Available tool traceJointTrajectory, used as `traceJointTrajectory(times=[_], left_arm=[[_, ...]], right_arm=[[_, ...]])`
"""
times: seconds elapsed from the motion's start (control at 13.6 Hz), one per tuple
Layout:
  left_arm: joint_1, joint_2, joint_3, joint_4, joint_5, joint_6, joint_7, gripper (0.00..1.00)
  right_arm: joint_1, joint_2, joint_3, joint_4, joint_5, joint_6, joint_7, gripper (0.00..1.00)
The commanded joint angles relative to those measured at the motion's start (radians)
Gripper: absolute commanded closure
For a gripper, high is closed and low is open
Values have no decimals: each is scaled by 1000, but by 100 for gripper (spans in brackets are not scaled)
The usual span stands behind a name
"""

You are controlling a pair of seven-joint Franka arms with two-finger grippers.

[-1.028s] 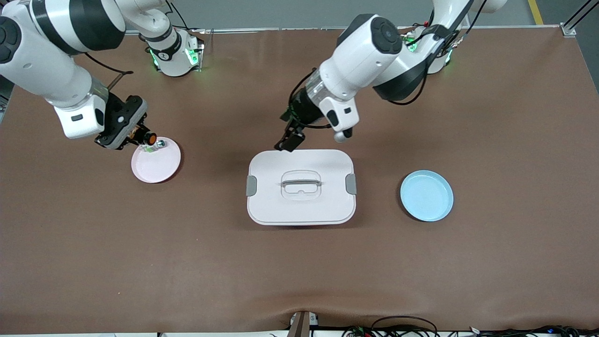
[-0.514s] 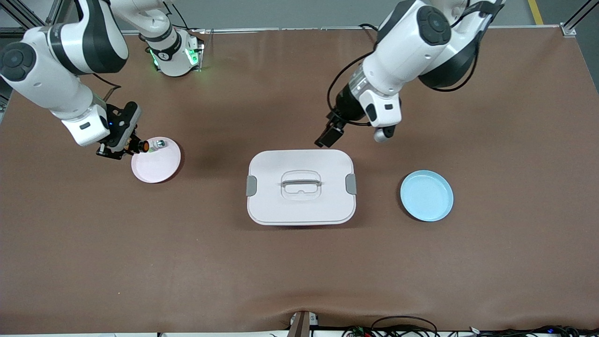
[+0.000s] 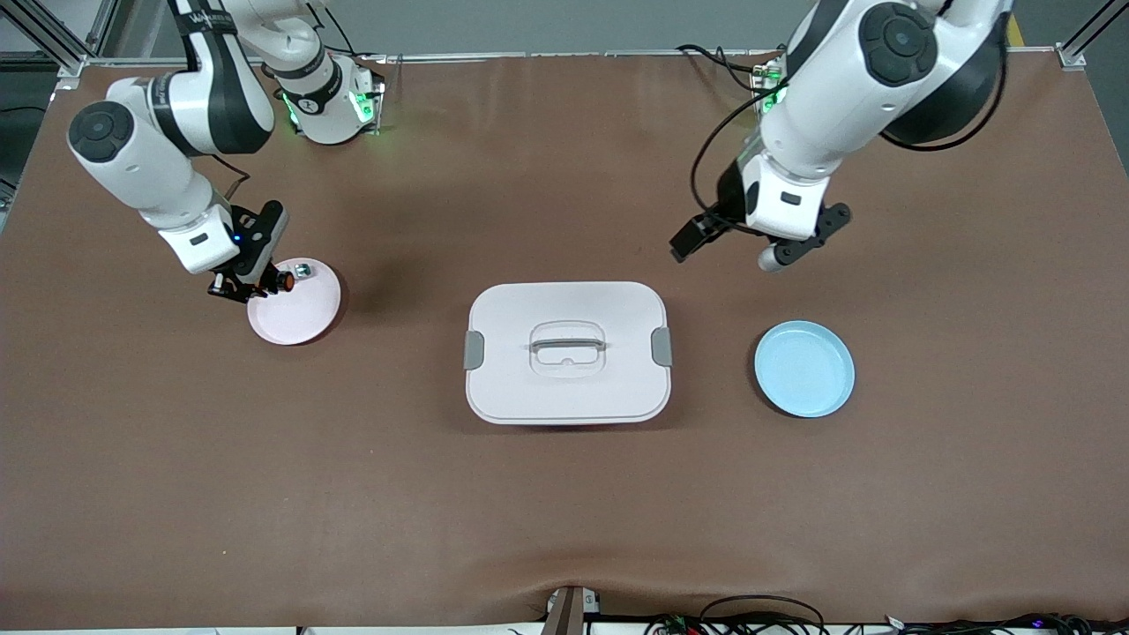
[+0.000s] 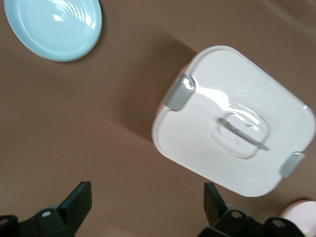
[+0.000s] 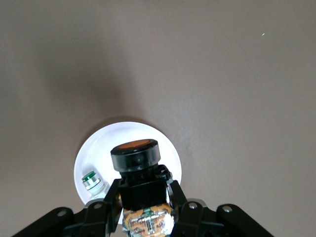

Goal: Transfer orange switch to right arm and place
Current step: 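Lower the switch onto the pink plate while the left gripper withdraws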

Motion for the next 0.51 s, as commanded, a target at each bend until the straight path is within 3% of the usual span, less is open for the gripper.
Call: traceJointTrajectory(times=[0.0,0.44], left_arm=[[82,-51,-5,-27,51,-62,204,0],[295,-102,-8,-68,52,-126,577,0]], right_arm=[[-48,-33,15,-79,-18,90,-48,100],[-107,87,16,-112,-18,213,-141,100]])
